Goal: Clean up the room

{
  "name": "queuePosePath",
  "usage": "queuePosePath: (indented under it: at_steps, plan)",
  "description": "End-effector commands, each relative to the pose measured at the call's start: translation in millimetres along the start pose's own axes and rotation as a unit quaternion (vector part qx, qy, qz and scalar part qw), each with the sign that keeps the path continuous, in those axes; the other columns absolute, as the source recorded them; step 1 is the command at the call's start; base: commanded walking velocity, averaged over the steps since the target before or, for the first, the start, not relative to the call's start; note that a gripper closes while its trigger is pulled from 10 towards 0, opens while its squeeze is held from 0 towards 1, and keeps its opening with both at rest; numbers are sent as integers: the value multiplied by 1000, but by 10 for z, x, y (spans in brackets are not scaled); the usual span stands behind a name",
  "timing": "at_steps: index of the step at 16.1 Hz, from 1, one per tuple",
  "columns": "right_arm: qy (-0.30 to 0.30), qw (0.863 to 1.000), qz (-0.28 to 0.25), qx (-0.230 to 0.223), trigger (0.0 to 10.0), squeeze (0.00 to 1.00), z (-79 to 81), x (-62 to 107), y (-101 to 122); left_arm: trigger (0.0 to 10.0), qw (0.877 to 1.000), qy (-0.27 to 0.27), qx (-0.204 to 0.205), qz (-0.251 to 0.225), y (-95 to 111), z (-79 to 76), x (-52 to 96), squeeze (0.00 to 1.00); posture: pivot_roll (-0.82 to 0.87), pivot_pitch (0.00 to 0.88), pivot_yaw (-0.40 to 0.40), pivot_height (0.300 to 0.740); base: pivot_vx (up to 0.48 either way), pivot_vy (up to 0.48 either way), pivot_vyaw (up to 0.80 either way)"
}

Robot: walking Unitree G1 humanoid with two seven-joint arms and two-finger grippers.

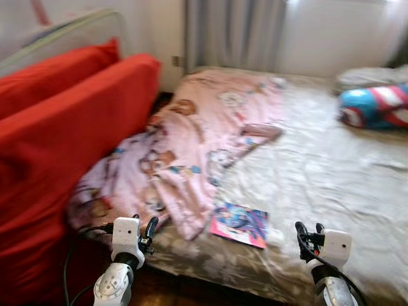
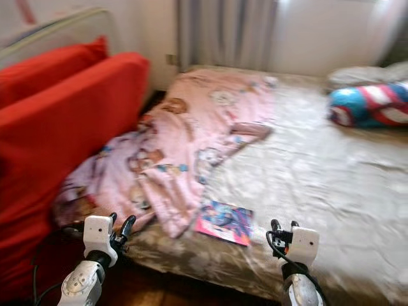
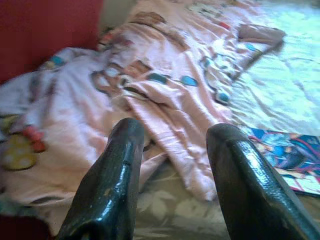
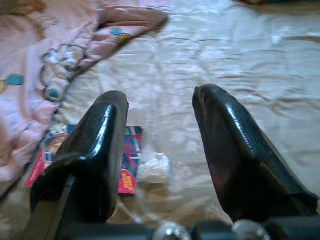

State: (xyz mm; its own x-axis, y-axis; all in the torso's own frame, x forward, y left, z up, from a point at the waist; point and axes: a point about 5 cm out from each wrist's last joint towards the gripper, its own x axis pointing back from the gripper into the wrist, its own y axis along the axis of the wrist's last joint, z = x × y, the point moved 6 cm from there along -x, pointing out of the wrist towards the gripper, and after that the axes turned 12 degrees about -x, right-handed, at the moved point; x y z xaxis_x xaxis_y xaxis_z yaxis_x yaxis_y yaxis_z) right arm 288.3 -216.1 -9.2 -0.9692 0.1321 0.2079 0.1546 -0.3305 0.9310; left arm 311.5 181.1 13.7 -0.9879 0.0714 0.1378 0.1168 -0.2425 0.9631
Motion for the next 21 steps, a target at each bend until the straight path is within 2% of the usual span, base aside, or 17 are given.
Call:
queuePosePath:
  at_steps: [1, 3, 11, 13, 21]
  plan:
    - [7, 1000, 1, 3, 10000, 0, 70, -14, 20, 10000, 1000, 3, 2, -2, 30, 9, -4, 0, -44, 8, -30, 740, 0, 0, -775]
    - [6, 1000, 3, 0, 10000, 0, 108, -18, 39, 10000, 1000, 5, 3, -2, 49, 20, 6, 0, -43, 17, -26, 740, 0, 0, -775]
    - [3, 1000, 15, -13, 10000, 0, 128, -3, 36, 10000, 1000, 9, 1, -10, 144, 56, -20, 0, -38, 33, -21, 740, 0, 0, -95]
    - [3, 1000, 14, -8, 10000, 0, 117, -8, 44, 10000, 1000, 10, 1, -9, 145, 58, -19, 0, -38, 33, -22, 740, 242, 0, -731]
    - [-2, 999, 30, -16, 10000, 0, 41, -93, -33, 10000, 1000, 11, 5, -10, 161, 62, -21, 0, -37, 34, -21, 740, 259, 0, -94]
